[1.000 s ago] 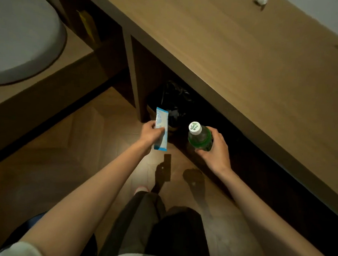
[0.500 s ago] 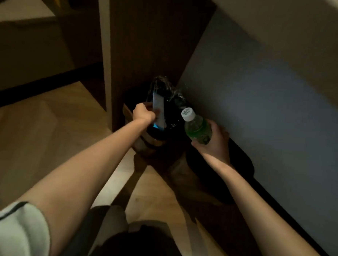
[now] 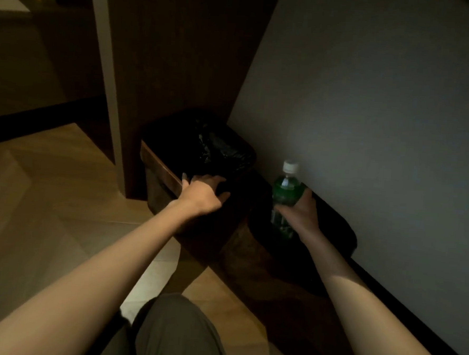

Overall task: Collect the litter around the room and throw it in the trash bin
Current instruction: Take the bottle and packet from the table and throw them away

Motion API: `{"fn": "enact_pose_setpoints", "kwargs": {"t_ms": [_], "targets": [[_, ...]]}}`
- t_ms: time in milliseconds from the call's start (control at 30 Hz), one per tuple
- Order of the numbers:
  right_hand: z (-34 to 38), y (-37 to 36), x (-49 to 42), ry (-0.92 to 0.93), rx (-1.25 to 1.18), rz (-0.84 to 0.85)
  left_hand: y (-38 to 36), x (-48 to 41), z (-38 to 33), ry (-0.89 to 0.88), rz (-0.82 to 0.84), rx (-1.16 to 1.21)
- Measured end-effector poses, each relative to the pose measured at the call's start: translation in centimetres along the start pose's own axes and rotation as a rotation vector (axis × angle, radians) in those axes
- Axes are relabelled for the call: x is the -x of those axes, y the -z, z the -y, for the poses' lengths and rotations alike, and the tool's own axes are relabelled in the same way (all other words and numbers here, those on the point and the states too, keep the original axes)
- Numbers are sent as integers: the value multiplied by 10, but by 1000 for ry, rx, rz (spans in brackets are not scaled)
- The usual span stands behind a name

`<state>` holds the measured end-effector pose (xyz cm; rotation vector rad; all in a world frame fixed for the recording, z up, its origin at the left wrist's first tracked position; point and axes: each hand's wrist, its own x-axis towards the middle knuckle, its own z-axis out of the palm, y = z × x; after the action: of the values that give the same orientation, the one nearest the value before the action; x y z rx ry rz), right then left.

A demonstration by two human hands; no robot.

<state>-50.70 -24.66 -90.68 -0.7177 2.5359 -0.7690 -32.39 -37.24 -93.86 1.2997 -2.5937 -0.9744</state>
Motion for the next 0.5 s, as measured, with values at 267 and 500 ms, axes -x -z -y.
{"fn": "enact_pose_setpoints", "kwargs": {"t_ms": [267, 500], "targets": [[-33, -32, -8, -177, -46, 223, -1, 18, 3, -28, -47, -151], [5, -17, 16, 250, 17, -46, 13, 34, -12, -69, -125, -211]]}}
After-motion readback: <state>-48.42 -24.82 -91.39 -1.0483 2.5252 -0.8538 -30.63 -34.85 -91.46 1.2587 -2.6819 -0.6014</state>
